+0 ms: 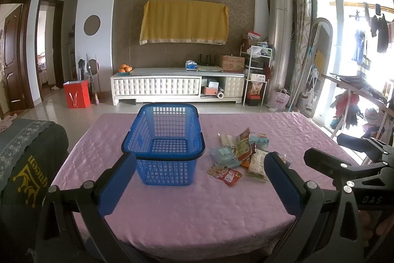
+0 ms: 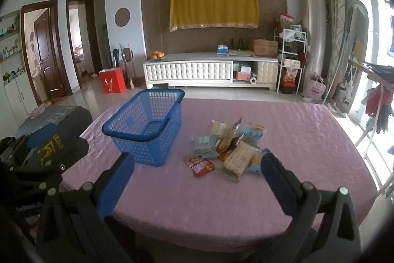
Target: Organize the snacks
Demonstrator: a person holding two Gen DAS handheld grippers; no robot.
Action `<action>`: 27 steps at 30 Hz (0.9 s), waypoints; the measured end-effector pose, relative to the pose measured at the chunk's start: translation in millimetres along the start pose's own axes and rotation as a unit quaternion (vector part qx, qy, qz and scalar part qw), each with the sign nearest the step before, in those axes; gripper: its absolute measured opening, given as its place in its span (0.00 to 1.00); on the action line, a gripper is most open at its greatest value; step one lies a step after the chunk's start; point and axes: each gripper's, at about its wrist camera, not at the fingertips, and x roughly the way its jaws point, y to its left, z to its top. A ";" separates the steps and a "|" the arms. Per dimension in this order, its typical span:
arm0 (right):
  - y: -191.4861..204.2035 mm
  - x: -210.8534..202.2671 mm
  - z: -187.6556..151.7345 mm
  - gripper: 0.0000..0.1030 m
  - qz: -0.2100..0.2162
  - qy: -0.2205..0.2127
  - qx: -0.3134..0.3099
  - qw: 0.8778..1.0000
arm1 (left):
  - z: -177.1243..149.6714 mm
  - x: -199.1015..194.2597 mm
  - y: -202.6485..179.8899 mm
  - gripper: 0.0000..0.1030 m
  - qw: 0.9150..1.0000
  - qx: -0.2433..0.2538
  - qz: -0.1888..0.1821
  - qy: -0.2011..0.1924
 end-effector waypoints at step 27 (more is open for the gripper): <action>-10.1 9.1 5.0 1.00 0.009 0.020 0.000 1.000 | 12.3 21.2 -11.4 1.00 1.000 0.007 -0.009 0.020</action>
